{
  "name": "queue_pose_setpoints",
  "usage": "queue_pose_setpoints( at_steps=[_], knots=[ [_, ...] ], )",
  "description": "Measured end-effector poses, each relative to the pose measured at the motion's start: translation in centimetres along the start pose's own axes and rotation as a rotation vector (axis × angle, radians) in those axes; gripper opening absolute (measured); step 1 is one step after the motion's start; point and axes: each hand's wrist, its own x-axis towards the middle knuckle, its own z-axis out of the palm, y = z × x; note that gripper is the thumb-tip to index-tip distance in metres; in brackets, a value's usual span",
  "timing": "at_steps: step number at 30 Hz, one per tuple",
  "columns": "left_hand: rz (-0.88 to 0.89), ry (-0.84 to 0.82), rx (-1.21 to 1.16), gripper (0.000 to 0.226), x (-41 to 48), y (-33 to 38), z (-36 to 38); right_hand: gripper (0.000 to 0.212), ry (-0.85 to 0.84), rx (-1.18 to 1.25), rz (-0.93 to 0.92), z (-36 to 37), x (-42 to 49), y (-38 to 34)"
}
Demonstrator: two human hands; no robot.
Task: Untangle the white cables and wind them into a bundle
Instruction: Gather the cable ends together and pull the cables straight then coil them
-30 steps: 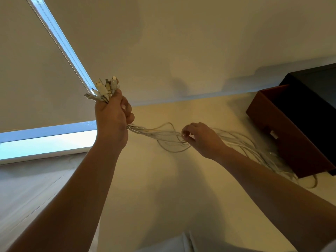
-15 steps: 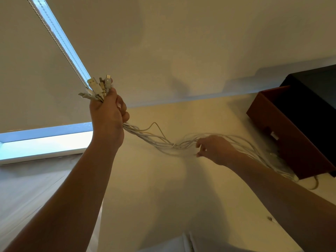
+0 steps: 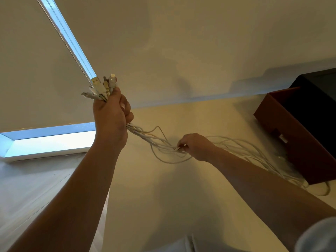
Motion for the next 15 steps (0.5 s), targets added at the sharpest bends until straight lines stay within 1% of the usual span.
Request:
queue_pose_setpoints(
  at_steps=[3,4,6,7,9,12,14,15],
  knots=[
    [0.004,0.006,0.020,0.028,0.3,0.0,-0.7,0.013,0.151,0.148,0.020,-0.4,-0.2,0.2],
    [0.002,0.013,0.030,0.027,0.4,-0.1,-1.0,0.015,0.204,0.220,0.045,-0.7,-0.3,0.3],
    [-0.009,0.026,0.041,0.026,0.5,-0.4,-1.1,0.019,0.254,0.330,0.075,-1.5,-0.3,0.6],
    [-0.015,0.029,0.042,0.026,0.4,-0.5,-1.1,0.018,0.250,0.339,0.072,-1.9,-0.2,0.7],
    [-0.022,0.028,0.033,0.026,0.3,-0.7,-0.8,0.014,0.187,0.239,0.032,-2.3,0.0,0.8],
    [-0.026,0.016,0.013,0.027,0.3,-0.5,-0.3,0.027,0.021,0.064,-0.066,-1.3,0.4,0.4],
    [-0.010,0.005,-0.001,0.024,0.4,-0.1,-0.1,0.026,-0.039,0.052,-0.065,-0.5,0.6,0.0],
    [0.001,-0.001,-0.006,0.024,0.4,0.1,0.0,0.023,-0.042,0.060,-0.055,-0.4,0.7,0.0]
  ],
)
